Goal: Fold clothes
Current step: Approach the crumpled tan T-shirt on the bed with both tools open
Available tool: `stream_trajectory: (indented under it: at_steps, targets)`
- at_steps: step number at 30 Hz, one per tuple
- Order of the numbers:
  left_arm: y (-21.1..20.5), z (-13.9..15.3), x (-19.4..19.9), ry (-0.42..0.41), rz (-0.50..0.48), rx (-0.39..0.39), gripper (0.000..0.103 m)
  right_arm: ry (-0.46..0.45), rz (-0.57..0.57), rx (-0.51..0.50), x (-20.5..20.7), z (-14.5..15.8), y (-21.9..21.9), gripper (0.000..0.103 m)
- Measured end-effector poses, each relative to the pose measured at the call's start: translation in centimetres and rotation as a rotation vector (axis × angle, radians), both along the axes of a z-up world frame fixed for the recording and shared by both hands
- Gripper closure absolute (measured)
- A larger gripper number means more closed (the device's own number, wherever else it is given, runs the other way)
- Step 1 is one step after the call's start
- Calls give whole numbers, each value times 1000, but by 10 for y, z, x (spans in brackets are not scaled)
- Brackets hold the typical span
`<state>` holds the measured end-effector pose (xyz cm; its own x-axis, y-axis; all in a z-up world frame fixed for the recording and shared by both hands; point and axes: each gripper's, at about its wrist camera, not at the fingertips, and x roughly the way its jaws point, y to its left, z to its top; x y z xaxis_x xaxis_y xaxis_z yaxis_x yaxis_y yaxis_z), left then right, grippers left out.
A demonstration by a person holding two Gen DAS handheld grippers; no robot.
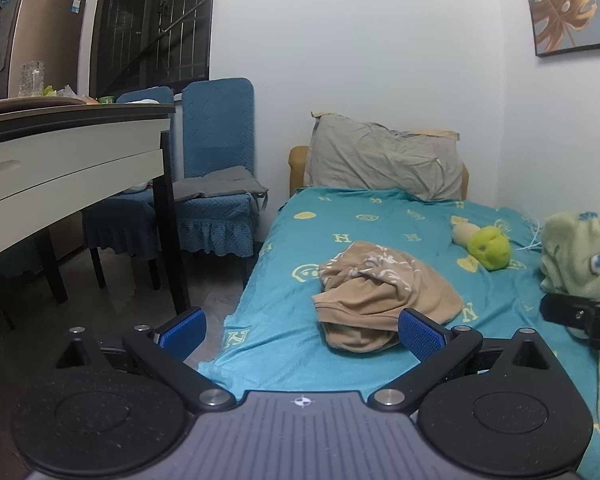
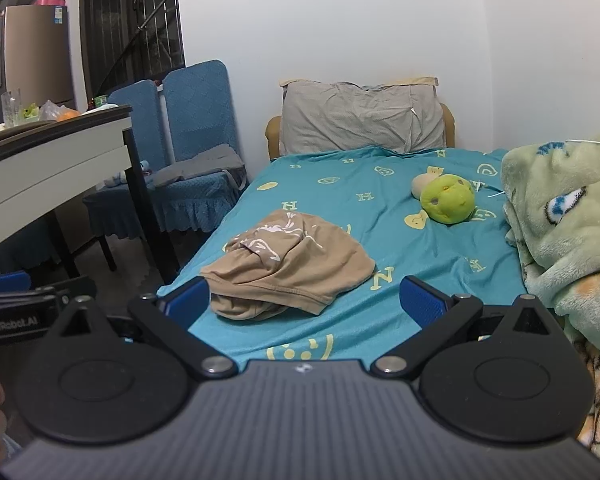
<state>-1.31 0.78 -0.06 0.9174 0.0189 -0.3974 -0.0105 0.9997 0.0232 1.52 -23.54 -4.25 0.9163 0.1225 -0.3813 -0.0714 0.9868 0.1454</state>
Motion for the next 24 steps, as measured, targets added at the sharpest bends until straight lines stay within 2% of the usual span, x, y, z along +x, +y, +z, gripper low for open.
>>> stream_trajectory:
  at_steps: [6,10,14,17,21,24]
  targets:
    - [-5,-6,2,12,3,11,0,-6,-6,6,-1,1,-1,0]
    - [-3,-7,4,16,-12,-36,0,-26,-43,19,2,-2,1,0]
    - [-5,-7,6,-8,2,-9,0,-38,-59,60,10,-1,6,0]
    - [-5,-9,10,-14,21,11,0,-76,-48,72,16,18,12,0]
    - [-7,-13,23,3,35,32,0,-103,-23,87,37,59,17,0]
    - [-10,-15,37,64,50,52,3,-90,0,97,52,90,19,0]
